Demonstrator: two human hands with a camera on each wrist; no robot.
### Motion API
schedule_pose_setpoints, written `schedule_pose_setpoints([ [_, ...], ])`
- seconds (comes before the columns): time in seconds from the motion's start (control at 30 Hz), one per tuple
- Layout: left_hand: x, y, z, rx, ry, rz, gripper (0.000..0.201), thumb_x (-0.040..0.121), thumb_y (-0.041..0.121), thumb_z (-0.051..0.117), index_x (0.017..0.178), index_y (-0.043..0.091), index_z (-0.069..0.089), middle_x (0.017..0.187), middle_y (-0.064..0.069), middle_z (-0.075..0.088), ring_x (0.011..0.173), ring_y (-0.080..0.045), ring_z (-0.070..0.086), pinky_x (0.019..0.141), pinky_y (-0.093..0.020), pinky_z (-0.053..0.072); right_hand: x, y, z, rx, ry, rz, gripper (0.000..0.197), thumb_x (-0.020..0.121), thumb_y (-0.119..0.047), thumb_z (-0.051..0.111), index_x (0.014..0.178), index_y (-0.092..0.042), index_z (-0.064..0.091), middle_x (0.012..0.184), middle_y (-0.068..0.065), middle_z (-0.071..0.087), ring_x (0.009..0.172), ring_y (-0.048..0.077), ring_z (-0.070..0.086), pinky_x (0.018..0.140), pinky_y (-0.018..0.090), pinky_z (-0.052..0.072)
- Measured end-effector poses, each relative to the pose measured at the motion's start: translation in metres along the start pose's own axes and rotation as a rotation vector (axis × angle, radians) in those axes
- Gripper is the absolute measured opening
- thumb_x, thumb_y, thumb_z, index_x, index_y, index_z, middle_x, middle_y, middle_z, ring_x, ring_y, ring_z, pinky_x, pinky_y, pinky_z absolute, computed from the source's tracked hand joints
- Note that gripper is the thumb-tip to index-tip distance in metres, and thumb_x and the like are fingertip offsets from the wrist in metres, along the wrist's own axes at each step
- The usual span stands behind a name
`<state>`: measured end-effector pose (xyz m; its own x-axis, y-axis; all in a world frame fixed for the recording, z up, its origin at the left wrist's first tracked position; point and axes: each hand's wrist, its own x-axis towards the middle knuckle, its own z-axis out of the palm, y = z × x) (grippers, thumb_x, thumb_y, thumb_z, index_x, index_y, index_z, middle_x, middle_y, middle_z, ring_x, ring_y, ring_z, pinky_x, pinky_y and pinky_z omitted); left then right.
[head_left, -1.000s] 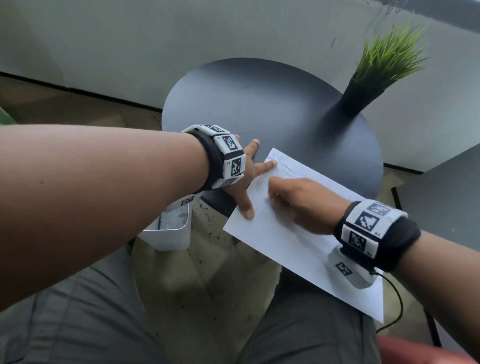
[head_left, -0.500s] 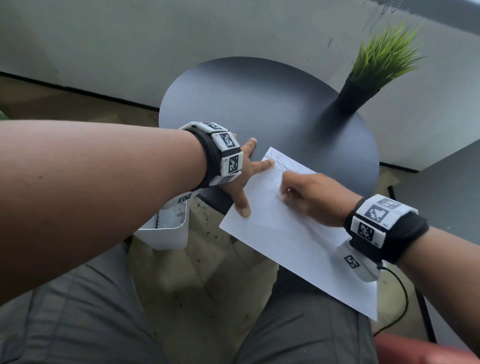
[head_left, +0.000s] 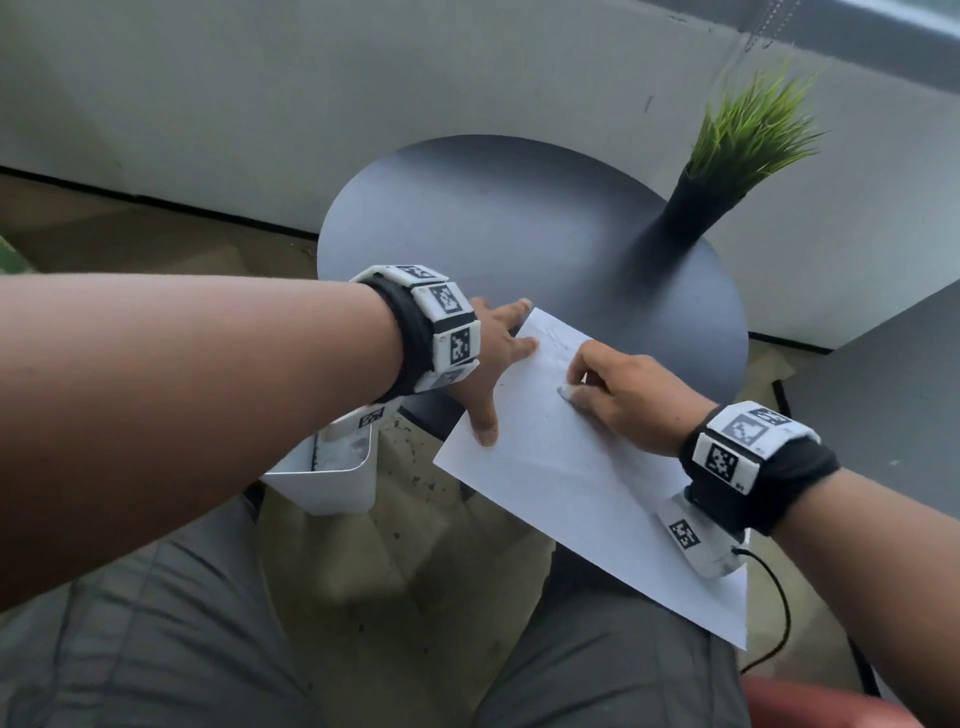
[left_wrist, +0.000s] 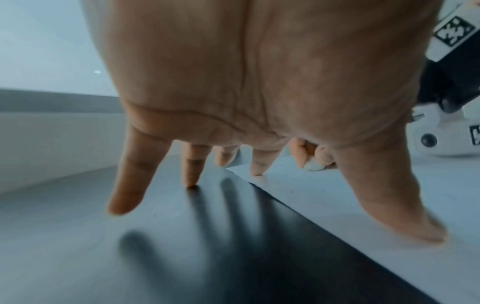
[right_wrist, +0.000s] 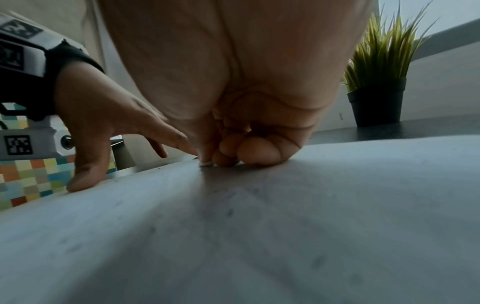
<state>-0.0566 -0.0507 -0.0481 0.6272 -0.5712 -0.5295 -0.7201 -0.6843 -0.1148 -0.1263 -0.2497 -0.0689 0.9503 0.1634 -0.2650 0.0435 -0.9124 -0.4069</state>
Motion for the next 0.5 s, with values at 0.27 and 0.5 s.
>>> schedule_pose_setpoints([
  [0.27, -0.007, 0.007, 0.014, 0.017, 0.07, 0.037, 0.139, 0.058, 0.091, 0.061, 0.16, 0.018, -0.002, 0.167, 0.008, -0.007, 0.148, -0.033, 0.012, 0.103, -0.048, 0.04, -0.016, -0.028, 0.013, -0.221, 0.01, -0.275, 0.015, 0.095, -0.032, 0.049, 0.096, -0.017, 0.046, 0.082, 0.004, 0.059, 0.076, 0.029, 0.051, 0.07, 0.038, 0.045],
  [0.5, -0.007, 0.008, 0.009, 0.036, 0.05, 0.036, 0.137, 0.06, 0.089, 0.063, 0.159, 0.019, -0.001, 0.166, 0.007, -0.007, 0.145, -0.034, 0.017, 0.097, -0.048, 0.042, 0.006, -0.024, -0.009, -0.249, -0.054, -0.203, 0.011, 0.094, -0.028, 0.05, 0.091, -0.02, 0.044, 0.079, -0.001, 0.052, 0.076, 0.028, 0.049, 0.067, 0.037, 0.045],
])
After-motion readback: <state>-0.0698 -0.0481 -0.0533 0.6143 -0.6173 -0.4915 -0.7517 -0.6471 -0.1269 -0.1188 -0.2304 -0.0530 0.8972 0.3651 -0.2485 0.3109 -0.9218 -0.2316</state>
